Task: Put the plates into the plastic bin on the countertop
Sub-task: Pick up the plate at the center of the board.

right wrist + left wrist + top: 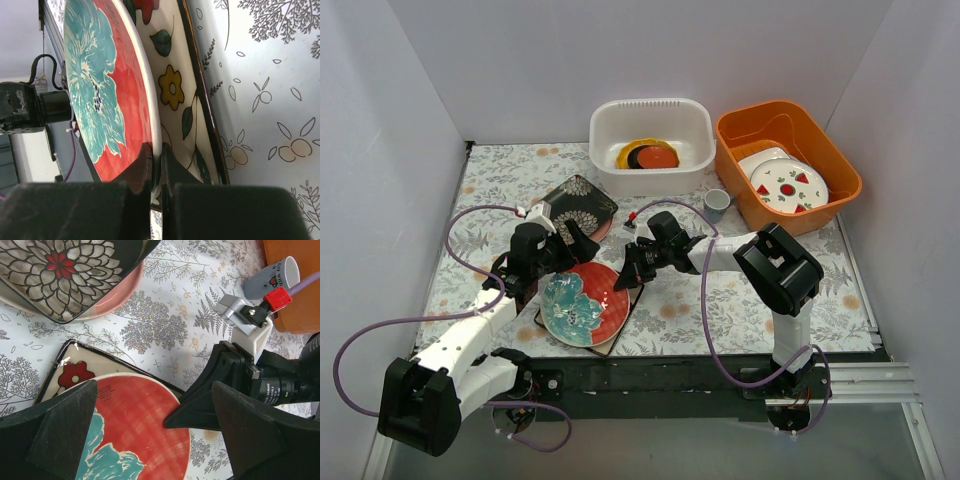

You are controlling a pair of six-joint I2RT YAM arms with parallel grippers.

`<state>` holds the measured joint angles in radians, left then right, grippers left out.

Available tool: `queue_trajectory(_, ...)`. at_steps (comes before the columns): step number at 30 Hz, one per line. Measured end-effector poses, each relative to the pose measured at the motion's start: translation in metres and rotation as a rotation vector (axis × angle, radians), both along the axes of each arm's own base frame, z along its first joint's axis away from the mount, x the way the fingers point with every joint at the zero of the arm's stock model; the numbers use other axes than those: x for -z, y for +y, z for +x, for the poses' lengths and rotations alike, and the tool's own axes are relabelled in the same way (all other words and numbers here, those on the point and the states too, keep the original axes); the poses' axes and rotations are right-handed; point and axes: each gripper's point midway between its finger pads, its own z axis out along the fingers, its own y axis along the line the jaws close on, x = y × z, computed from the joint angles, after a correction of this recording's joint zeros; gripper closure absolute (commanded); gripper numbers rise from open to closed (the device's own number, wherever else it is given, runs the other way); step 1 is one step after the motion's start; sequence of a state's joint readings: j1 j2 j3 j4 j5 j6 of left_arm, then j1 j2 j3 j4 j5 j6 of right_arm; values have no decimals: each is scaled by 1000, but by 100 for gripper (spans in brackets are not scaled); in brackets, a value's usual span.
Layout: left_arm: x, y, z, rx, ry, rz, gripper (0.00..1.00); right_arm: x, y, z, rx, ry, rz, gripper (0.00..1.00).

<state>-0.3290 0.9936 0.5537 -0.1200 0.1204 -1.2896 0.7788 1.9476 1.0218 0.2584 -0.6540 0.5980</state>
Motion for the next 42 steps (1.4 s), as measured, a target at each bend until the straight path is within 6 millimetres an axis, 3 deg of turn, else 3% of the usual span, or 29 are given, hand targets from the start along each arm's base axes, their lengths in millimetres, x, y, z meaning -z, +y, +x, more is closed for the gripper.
queue_trajectory(13,-6,1,-2,1,-21,2,2,0,0,0,15,21,-3,99)
queue_trajectory(20,-31,12,-11,-38,-89,-2,2,-6,1,-1,11,9,8,99)
queue_trajectory(29,-32,27,-23,-101,-74,15,2,-16,-4,5,8,-34,19,99)
queue_trajectory(33,-28,30,-25,-115,-57,24,2,-19,-16,11,27,-49,17,99)
queue_trajectory(42,-21,27,-20,-111,-36,20,2,-31,-66,35,141,-101,4,99)
